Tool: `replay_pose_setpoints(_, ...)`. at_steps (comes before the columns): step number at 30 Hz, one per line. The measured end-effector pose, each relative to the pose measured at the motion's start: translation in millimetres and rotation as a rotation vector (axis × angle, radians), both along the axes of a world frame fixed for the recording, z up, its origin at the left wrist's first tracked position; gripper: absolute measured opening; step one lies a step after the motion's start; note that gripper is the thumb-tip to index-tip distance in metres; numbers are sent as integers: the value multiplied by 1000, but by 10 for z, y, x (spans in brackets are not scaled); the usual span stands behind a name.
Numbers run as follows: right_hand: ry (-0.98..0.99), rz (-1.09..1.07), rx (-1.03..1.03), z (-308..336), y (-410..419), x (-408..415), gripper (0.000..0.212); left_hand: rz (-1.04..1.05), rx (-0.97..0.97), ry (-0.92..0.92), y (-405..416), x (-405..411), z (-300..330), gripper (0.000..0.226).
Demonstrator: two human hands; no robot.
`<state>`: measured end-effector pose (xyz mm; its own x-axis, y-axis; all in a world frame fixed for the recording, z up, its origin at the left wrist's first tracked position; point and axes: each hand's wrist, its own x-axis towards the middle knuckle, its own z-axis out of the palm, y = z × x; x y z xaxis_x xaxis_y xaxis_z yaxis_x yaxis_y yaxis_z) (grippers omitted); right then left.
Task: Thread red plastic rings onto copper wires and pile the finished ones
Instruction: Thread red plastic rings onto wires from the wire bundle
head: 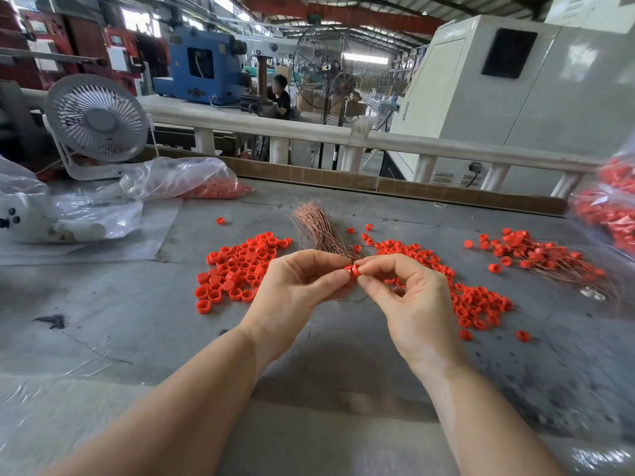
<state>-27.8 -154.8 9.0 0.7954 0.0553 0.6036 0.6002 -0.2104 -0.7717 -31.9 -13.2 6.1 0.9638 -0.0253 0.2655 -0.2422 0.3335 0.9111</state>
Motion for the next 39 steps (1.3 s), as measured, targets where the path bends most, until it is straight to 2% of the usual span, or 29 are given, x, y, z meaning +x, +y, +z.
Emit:
replay_pose_setpoints(22,-40,-18,-66,26,8,-40,24,-25,-24,21,18,-5,0,15)
replay_pose_setpoints(39,-51,-4,-89,26,0,-35,28,-20,-1,23,10,-15,5,14)
